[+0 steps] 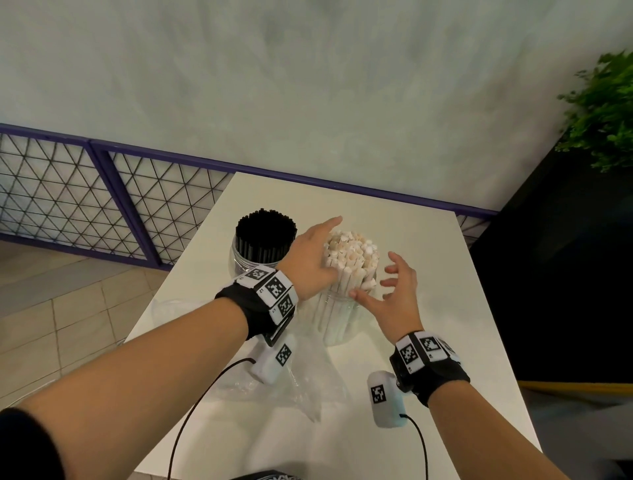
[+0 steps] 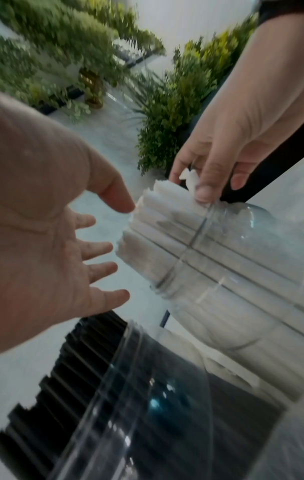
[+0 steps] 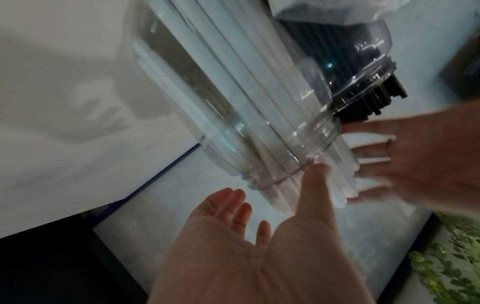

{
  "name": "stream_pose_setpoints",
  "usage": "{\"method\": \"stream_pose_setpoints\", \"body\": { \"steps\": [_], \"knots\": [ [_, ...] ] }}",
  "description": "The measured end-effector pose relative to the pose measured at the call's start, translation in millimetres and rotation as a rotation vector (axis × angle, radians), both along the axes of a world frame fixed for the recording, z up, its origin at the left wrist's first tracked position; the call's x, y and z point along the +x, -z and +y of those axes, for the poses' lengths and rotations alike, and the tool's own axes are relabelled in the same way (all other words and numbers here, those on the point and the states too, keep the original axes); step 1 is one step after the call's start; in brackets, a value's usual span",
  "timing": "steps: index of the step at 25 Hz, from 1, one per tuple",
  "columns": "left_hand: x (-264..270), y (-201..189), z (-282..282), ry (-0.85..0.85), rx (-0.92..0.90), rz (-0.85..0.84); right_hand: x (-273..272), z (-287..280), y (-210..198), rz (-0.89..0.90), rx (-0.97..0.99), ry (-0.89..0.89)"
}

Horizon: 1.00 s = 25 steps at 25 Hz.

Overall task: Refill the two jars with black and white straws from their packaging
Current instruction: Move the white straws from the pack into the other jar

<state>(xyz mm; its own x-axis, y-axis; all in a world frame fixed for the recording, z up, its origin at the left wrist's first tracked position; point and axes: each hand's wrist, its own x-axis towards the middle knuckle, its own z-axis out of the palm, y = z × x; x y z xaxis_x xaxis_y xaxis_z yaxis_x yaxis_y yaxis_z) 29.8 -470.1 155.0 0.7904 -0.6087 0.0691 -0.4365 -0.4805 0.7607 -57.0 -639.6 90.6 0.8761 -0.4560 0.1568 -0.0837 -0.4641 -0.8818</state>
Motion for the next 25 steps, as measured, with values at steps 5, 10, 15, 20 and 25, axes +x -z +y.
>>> {"method": "stream_pose_setpoints", "body": {
  "steps": [5, 10, 15, 20, 25],
  "knots": [
    [-1, -1, -16, 0.145, 0.160, -0.162, -3, 7, 2, -0.110, -0.007, 0.017],
    [1, 10, -13, 0.131, 0.089, -0.200, 19, 5, -31, -0.241, -0.059, 0.049],
    [2, 6, -7, 0.110, 0.045, -0.208, 32, -6, -35, -0.215, -0.505, -0.022],
    [1, 11, 0, 0.017, 0.093, -0.167, 10, -13, -25, -0.223, -0.538, -0.067],
    [-2, 15, -4, -0.059, 0.322, 0.095, 22, -2, -15, 0.161, -0.030, -0.212]
  ]
}}
